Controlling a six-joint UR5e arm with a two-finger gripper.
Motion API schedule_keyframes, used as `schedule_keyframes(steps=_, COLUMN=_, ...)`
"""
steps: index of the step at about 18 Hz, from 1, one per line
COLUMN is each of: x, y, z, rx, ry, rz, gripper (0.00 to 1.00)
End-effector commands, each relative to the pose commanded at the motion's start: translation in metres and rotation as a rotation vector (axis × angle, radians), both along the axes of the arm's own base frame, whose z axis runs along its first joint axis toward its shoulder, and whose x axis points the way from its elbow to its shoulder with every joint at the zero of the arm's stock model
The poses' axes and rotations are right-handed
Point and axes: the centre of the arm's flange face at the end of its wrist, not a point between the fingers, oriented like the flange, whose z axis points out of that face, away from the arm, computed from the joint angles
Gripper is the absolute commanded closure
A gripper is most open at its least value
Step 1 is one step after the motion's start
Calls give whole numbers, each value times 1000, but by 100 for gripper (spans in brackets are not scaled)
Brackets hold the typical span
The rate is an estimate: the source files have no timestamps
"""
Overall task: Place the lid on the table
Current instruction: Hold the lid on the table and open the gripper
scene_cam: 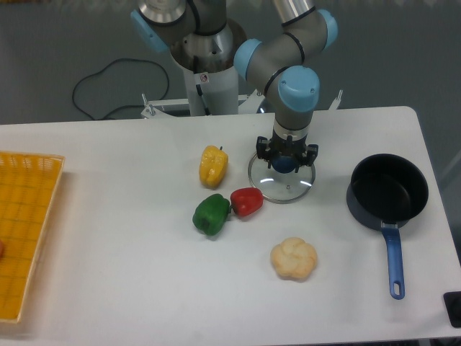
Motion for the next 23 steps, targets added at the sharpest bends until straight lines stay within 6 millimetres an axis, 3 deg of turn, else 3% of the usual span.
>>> schedule_keyframes(steps=8, x=1, y=2, z=-4, rx=-6, ry=-6, rz=-6, gripper=30)
schedule_keyframes(steps=10, x=0, y=1, z=-3, rx=-5, ry=-4, rz=-5, gripper=25)
schedule_keyframes(steps=14, x=-1, y=2, z=-3, rx=-5, ry=-3, rz=-5, gripper=5)
schedule_keyframes(steps=17, x=-2, y=2, z=-2, rx=-4, ry=-2, rz=-3, gripper=1)
schedule_keyframes(steps=20, x=-4, y=3, z=4, rx=-1, ry=9, rz=-5, gripper=0)
schedule_keyframes(steps=23, x=-16, y=11, z=26, rx=6, ry=53, rz=-15, gripper=0)
